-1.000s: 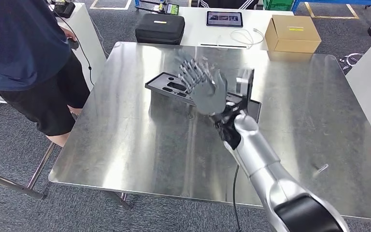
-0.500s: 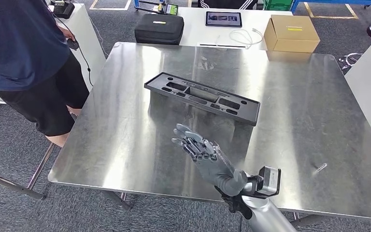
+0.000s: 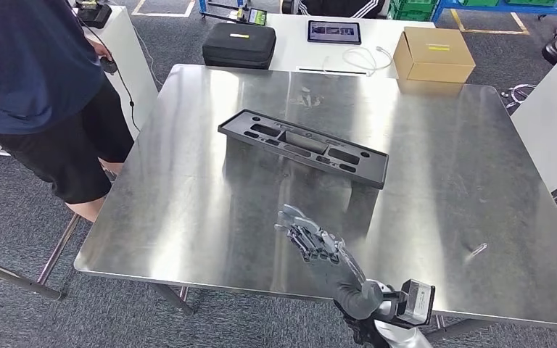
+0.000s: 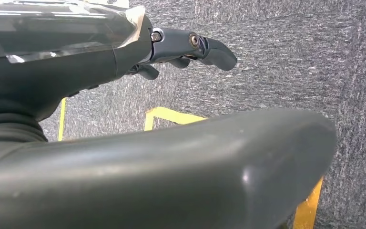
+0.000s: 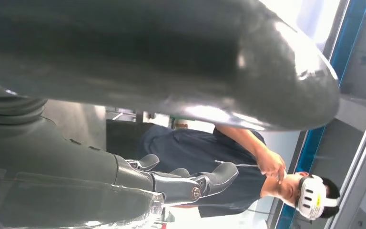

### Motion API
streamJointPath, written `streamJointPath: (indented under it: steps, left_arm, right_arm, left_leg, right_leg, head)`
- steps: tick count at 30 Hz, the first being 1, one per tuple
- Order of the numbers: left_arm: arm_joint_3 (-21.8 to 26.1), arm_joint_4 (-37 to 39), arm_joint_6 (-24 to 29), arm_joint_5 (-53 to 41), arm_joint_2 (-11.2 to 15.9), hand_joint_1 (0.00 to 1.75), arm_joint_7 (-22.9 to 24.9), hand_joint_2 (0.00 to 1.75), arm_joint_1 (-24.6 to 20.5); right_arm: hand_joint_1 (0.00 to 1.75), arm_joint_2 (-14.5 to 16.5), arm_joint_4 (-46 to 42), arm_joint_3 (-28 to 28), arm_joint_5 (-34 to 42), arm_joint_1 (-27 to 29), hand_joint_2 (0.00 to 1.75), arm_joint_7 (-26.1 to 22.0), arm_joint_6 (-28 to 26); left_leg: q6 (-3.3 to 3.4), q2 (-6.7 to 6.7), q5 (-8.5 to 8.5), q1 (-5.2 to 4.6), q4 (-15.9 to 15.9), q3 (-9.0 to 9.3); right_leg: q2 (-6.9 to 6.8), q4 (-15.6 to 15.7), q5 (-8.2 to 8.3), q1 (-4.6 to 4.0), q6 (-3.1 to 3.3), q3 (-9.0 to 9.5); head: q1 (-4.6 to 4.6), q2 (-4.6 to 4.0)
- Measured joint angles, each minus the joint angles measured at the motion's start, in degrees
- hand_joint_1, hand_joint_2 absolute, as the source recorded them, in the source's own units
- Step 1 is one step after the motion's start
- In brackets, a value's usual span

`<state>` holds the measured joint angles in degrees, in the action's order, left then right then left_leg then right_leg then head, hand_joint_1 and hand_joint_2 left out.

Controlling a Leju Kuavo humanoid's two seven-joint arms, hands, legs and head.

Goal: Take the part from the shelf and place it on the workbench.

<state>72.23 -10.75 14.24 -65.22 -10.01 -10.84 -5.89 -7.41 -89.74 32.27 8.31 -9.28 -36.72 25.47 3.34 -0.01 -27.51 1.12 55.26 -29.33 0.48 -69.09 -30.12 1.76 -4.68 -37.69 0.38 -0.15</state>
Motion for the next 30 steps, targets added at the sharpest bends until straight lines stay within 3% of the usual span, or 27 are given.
streamJointPath:
  steps: [1, 2, 3, 6, 8, 10, 12, 13, 14, 15, 18, 20, 23, 25, 27, 29, 30]
  left_arm:
    - [0.01, -0.01, -0.04, 0.00, -0.01, 0.00, 0.00, 0.00, 0.00]
    - [0.01, -0.02, -0.10, 0.00, 0.04, 0.00, -0.01, 0.00, -0.01]
    - [0.02, -0.03, -0.18, 0.00, 0.07, 0.00, -0.02, 0.00, -0.02]
    - [0.03, -0.02, -0.35, 0.03, 0.07, 0.00, -0.16, 0.00, -0.03]
    - [0.05, -0.02, -0.39, 0.14, 0.11, 0.00, -0.35, 0.00, 0.01]
    - [0.07, -0.02, -0.45, 0.23, 0.14, 0.00, -0.50, 0.00, 0.02]
    - [0.06, -0.02, -0.55, 0.24, 0.16, 0.00, -0.54, 0.00, 0.02]
    - [0.06, -0.02, -0.60, 0.23, 0.17, 0.00, -0.54, 0.00, 0.03]
    - [0.06, -0.02, -0.68, 0.21, 0.19, 0.00, -0.54, 0.00, 0.04]
    - [0.05, -0.02, -0.78, 0.15, 0.21, 0.00, -0.54, 0.00, 0.04]
    - [0.05, -0.02, -0.99, -0.02, 0.33, 0.00, -0.55, 0.00, -0.12]
    - [0.05, -0.02, -1.05, -0.04, 0.40, 0.00, -0.58, 0.00, -0.20]
    - [0.05, -0.01, -1.23, -0.05, 0.43, 0.00, -0.63, 0.00, -0.16]
    - [0.05, -0.01, -1.36, -0.06, 0.42, 0.00, -0.62, 0.00, -0.15]
    - [0.05, -0.01, -1.41, -0.07, 0.42, 0.00, -0.61, 0.00, -0.13]
    - [0.05, 0.00, -1.42, -0.07, 0.39, 0.00, -0.60, 0.00, -0.10]
    - [0.05, 0.00, -1.41, -0.07, 0.39, 0.00, -0.60, 0.00, -0.09]
  right_arm:
    - [0.00, -0.03, -0.14, -0.09, -0.13, 0.24, 0.00, 0.00, -0.04]
    - [0.00, -0.03, -0.26, -0.13, -0.27, 0.39, 0.00, 0.01, -0.10]
    - [0.00, -0.03, -0.43, -0.20, -0.53, 0.59, 0.00, 0.01, -0.20]
    - [0.00, 0.01, -0.85, -0.66, -2.07, 1.26, 0.00, 0.08, -0.85]
    - [0.00, 0.11, -1.02, -0.91, -2.85, 1.67, 0.00, 0.08, -1.15]
    - [0.00, 0.17, -1.16, -1.04, -3.24, 2.02, 0.00, 0.02, -1.32]
    - [0.00, 0.24, -1.22, -1.09, -3.61, 2.37, 0.00, -0.03, -1.54]
    - [0.00, 0.28, -1.23, -1.10, -3.84, 2.61, 0.00, -0.04, -1.68]
    - [0.00, 0.34, -1.25, -1.12, -4.06, 2.86, 0.00, -0.04, -1.82]
    - [0.00, 0.41, -1.29, -1.15, -4.25, 3.10, 0.00, -0.03, -1.95]
    - [0.00, 0.66, -1.63, -1.32, -4.45, 3.46, 0.00, 0.00, -2.15]
    - [0.00, 0.74, -1.84, -1.43, -4.52, 3.55, 0.00, 0.01, -2.18]
    - [0.00, 0.72, -2.05, -1.64, -4.59, 3.91, 0.00, 0.05, -2.22]
    - [0.00, 0.69, -2.14, -1.97, -4.65, 4.08, 0.00, 0.14, -2.25]
    - [0.00, 0.69, -2.15, -2.28, -4.74, 4.18, 0.00, 0.27, -2.26]
    - [0.00, 0.67, -2.15, -2.46, -4.76, 4.36, 0.00, 0.38, -2.27]
    - [0.00, 0.66, -2.15, -2.51, -4.77, 4.41, 0.00, 0.45, -2.32]
  left_leg:
    - [-0.46, -0.01, -0.16, 0.21, 0.29, -0.05]
    - [-1.00, -0.08, -0.35, 0.33, 0.62, -0.26]
    - [-1.54, -0.15, -0.53, 0.30, 0.97, -0.40]
    - [-2.63, -0.39, -0.62, 0.12, 1.72, -0.92]
    - [-2.97, -0.36, -1.84, 0.45, 3.00, -1.69]
    - [-3.11, -0.22, -5.85, 0.61, 8.17, -3.89]
    - [-3.15, -0.19, -10.02, 0.55, 15.66, -6.94]
    - [-3.06, -0.18, -10.76, 0.55, 17.92, -7.68]
    - [-2.89, -0.18, -10.41, 0.54, 18.26, -7.45]
    - [-2.60, -0.18, -9.07, 0.52, 16.35, -6.04]
    - [-1.54, -0.20, -4.84, 0.13, 5.10, 0.94]
    - [-1.40, -0.23, -4.12, -0.38, 2.23, 2.37]
    - [-0.75, -0.04, -2.64, -0.61, 1.74, 1.39]
    - [0.04, 0.26, -1.28, -0.51, 1.36, 0.20]
    - [0.41, 0.45, -0.16, -0.66, 1.43, -1.25]
    - [0.34, 0.61, 0.93, -0.75, 1.56, -2.68]
    - [0.21, 0.66, 1.43, -0.74, 1.65, -3.33]
  right_leg:
    - [-0.22, 4.49, 1.53, 0.39, -0.93, 2.32]
    - [-0.21, 8.12, 2.80, 0.51, -1.45, 4.50]
    - [-0.12, 10.65, 3.60, 0.53, -1.55, 5.94]
    - [0.41, 11.29, 3.47, 0.39, 0.01, 5.98]
    - [0.35, 11.26, 3.63, 0.61, 1.17, 5.52]
    - [0.19, 11.32, 4.13, 0.45, 2.39, 4.94]
    - [0.02, 11.29, 4.63, -0.08, 3.31, 4.12]
    - [-0.04, 11.27, 4.90, -0.37, 3.55, 3.72]
    - [-0.08, 11.26, 5.17, -0.60, 3.69, 3.38]
    - [-0.08, 11.25, 5.46, -0.81, 3.71, 3.10]
    - [-0.05, 11.24, 6.26, -1.18, 3.12, 2.66]
    - [-0.11, 11.25, 6.86, -1.27, 2.43, 2.53]
    - [-0.25, 10.84, 6.86, -1.12, 1.38, 1.85]
    - [-0.30, 7.09, 3.42, -1.06, 1.76, 0.15]
    - [-0.30, 0.03, -1.06, -1.05, 2.18, -1.88]
    - [-0.32, -4.08, -2.40, -0.98, 1.51, -1.85]
    - [-0.33, -2.91, -1.67, -0.91, 0.88, -0.20]
  head:
    - [0.04, 0.00]
    - [0.17, 0.00]
    - [0.26, 0.00]
    - [0.19, 0.00]
    - [-0.02, 0.00]
    - [-0.15, 0.00]
    - [-0.23, 0.00]
    - [-0.24, 0.00]
    - [-0.24, 0.00]
    - [-0.24, 0.00]
    - [-0.20, 0.00]
    - [-0.17, 0.00]
    - [-0.21, 0.00]
    - [-0.05, 0.00]
    - [0.14, 0.00]
    - [0.16, 0.00]
    - [0.19, 0.00]
